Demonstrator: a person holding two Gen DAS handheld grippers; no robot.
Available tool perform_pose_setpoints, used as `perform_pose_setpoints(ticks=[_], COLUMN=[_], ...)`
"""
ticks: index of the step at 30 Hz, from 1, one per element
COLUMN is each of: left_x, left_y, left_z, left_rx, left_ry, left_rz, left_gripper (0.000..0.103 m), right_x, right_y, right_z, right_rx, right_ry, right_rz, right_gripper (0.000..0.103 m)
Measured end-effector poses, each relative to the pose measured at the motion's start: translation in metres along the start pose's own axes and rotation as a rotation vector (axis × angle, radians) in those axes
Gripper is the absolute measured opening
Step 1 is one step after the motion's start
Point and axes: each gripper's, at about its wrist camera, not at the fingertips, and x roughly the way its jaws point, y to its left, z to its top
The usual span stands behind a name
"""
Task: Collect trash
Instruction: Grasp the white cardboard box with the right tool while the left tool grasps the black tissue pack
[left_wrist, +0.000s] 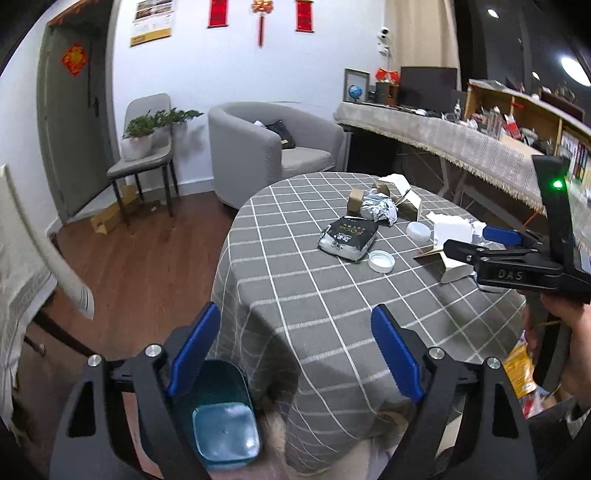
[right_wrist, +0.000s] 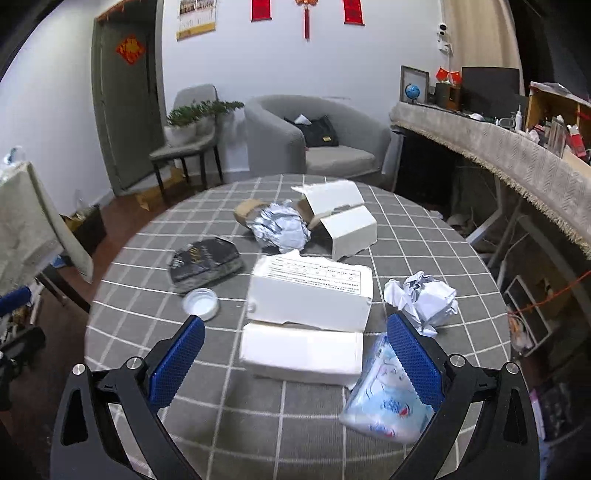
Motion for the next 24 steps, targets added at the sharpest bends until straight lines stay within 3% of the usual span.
perform_pose_setpoints(ticks=[4, 10, 14, 24], left_x=[0.017, 0.053, 0.07, 0.104], left_y=[0.0, -0.006, -0.006, -0.019], left_z=[0.007, 0.012, 0.013, 0.046], left_rx=[0.059, 0.152, 0.157, 0.201], left_ry=[0.001, 0.041, 0.073, 0.076], left_rz=[-0.027, -0.08, -0.13, -0.214], left_gripper=[0.086, 0.087, 0.087, 0.088], right_x=[0.015, 0.029, 0.035, 0.027], right_y=[-0.005, -0.007, 0.002, -0.012], right_z=[0.002, 0.013, 0.018, 0.029], right_rx=[0.013, 0.061, 0.029, 0.083], right_ry=[0.007, 0.047, 0.075, 0.03], right_rz=[-0.044, -0.022, -0.041, 0.054], right_gripper=[0.1, 0.098, 0.077, 0.077])
